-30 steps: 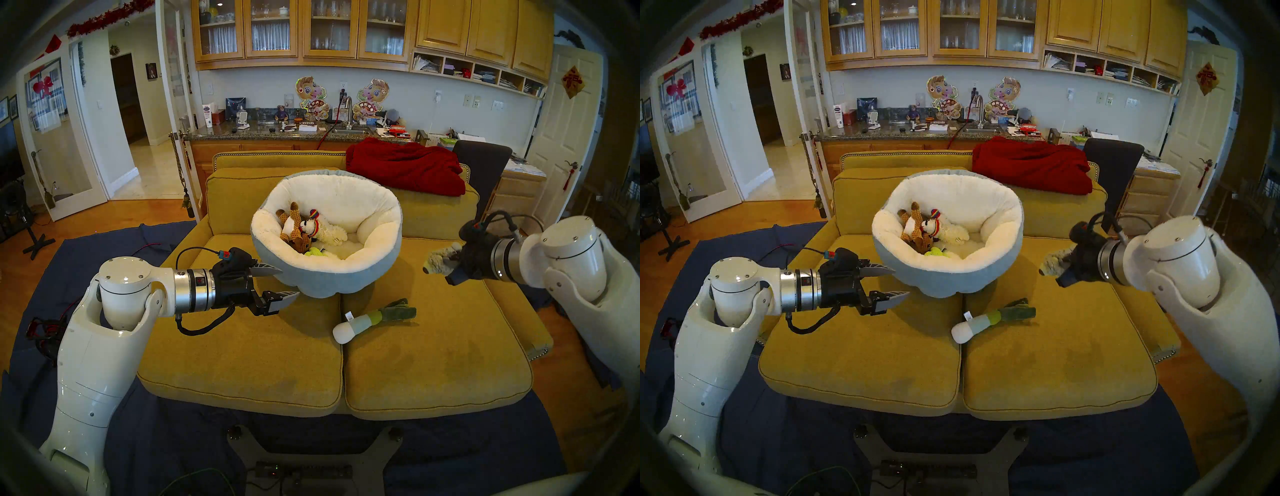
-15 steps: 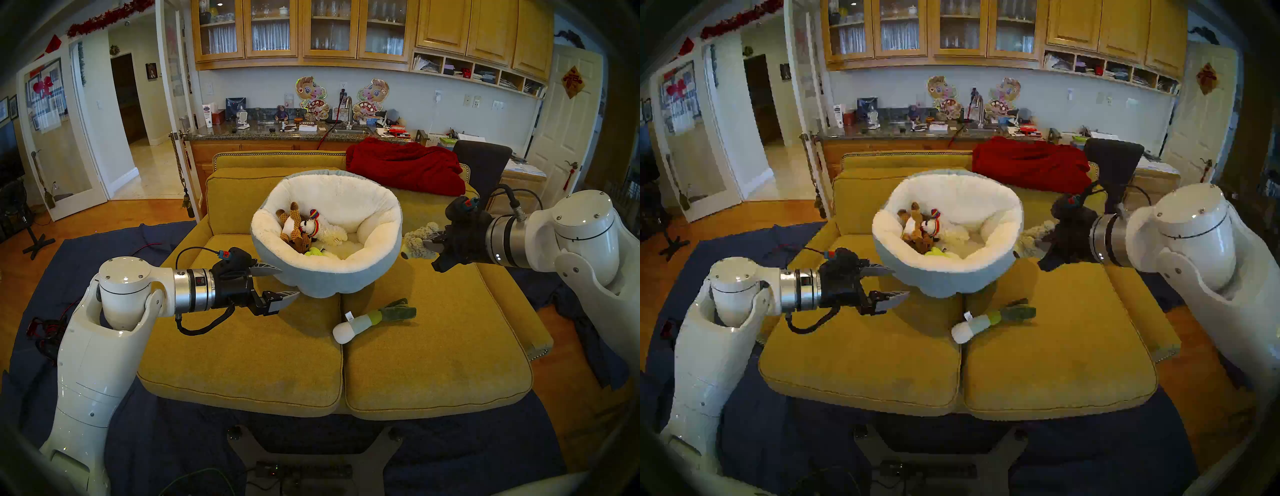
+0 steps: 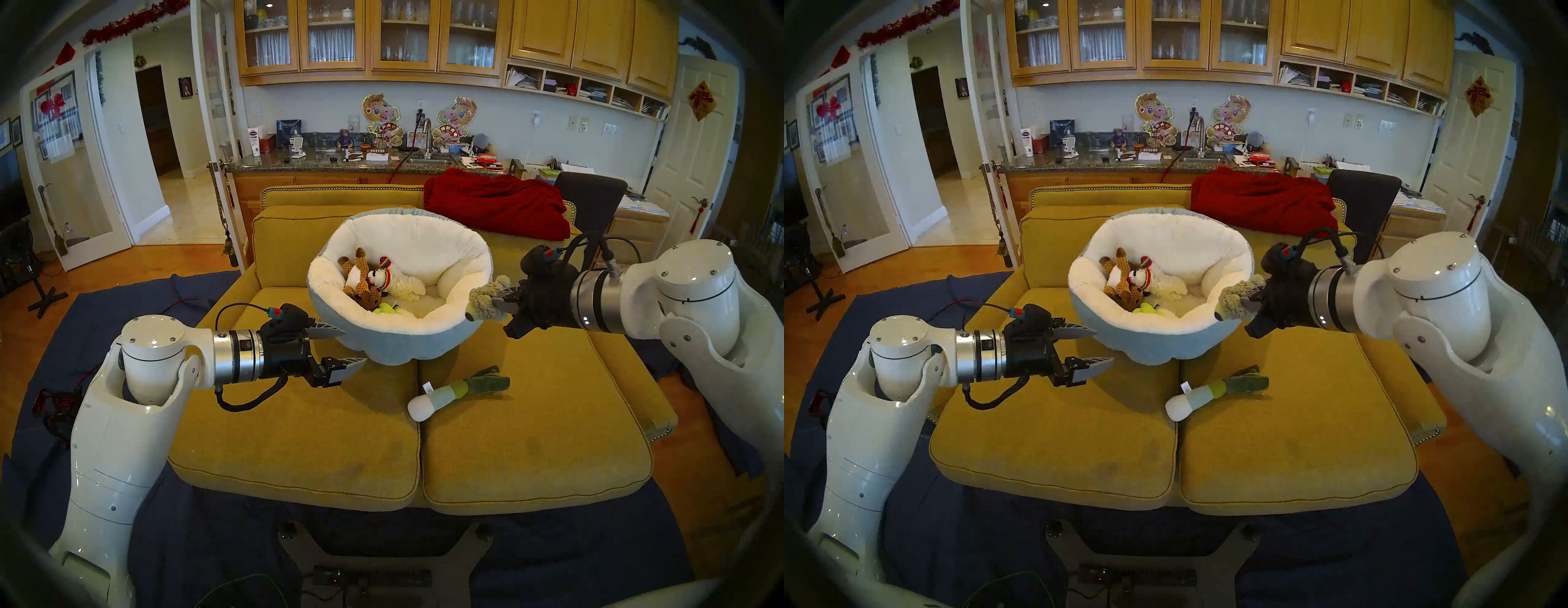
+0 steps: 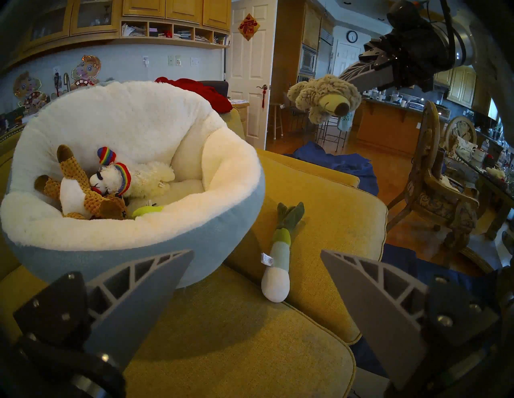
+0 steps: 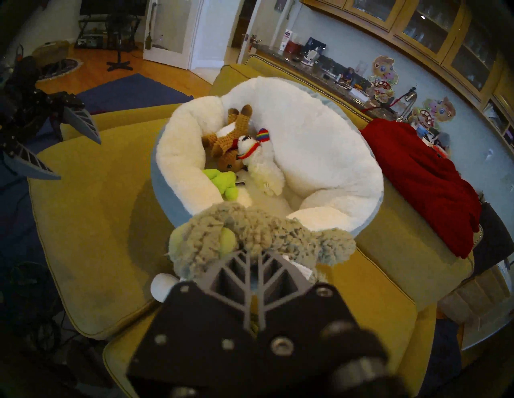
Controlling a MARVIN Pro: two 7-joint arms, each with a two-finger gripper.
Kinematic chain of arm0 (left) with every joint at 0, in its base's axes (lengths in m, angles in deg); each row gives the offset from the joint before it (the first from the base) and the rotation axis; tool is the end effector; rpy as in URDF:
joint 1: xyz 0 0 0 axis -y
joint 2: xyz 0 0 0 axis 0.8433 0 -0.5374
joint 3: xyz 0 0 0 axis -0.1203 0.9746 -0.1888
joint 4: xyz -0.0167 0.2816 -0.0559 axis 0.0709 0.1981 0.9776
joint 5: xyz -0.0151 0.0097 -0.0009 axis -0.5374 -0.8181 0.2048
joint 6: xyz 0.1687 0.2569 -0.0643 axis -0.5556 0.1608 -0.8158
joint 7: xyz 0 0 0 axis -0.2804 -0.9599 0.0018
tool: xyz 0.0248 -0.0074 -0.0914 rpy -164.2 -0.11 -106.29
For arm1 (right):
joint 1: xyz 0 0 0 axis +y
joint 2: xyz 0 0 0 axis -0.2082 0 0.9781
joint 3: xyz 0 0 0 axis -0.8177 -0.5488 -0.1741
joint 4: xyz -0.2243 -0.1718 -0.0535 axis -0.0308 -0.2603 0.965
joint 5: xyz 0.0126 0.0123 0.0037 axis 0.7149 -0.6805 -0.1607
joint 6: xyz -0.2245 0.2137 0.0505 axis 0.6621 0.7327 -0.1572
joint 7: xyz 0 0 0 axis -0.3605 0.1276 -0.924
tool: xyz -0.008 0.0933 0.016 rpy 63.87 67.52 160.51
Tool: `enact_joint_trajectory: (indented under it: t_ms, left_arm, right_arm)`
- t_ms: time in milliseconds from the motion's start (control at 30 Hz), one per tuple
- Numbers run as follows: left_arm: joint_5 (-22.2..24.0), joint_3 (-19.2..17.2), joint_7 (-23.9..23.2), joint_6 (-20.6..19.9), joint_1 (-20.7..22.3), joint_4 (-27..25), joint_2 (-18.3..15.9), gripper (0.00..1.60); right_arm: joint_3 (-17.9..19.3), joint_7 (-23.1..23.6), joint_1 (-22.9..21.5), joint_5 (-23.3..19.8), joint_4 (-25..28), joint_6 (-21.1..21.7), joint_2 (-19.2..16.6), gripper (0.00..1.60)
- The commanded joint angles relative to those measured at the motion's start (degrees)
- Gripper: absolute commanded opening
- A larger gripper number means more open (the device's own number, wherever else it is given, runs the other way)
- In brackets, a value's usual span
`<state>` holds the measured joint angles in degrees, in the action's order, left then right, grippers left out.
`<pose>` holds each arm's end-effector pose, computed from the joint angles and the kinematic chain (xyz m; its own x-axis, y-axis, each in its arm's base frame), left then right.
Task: Put toys into dog bed
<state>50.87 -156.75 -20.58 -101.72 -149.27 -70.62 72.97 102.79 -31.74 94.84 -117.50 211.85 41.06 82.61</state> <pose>0.3585 0.0432 -0.2010 0.2311 -0.2781 0.9323 -0.8471 -0.5288 0.0522 0.3360 -0.0294 -0.0788 0.2586 0.5609 0.7865 0.6300 -0.7151 0.3028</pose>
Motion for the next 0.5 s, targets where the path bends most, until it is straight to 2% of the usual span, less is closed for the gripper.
enact_joint_trajectory:
  t_ms: [0, 167, 233, 333, 400, 433, 467]
  left_arm:
    - [0.1, -0.6, 0.0, 0.2, 1.0, -0.8, -0.1, 1.6]
    - [0.0, -0.6, 0.0, 0.2, 1.0, -0.7, 0.0, 1.6]
    - [0.0, -0.6, 0.0, 0.2, 1.0, -0.7, 0.0, 1.6]
    - [0.0, -0.6, -0.1, 0.2, 1.1, -0.7, 0.0, 1.6]
    - [-0.1, -0.6, -0.1, 0.2, 1.1, -0.7, 0.0, 1.6]
    - [-0.1, -0.6, -0.1, 0.2, 1.1, -0.7, 0.0, 1.6]
    - [-0.1, -0.6, -0.1, 0.2, 1.1, -0.7, 0.0, 1.6]
  right_arm:
    - [-2.1, -1.2, -6.5, 1.1, -1.5, -1.8, 3.8, 0.0]
    - [-5.4, -2.0, -10.0, 1.9, -3.5, -2.0, 6.8, 0.0]
    - [-4.9, -2.3, -8.6, 2.1, -3.4, -2.4, 7.2, 0.0]
    - [-7.8, -2.9, -12.2, 2.9, -5.2, -2.0, 9.8, 0.0]
    - [-8.4, -3.3, -12.3, 3.4, -5.7, -2.2, 11.1, 0.0]
    - [-9.7, -3.4, -14.2, 3.6, -6.4, -1.8, 11.8, 0.0]
    - [-8.9, -3.8, -12.5, 3.9, -6.2, -2.3, 12.4, 0.0]
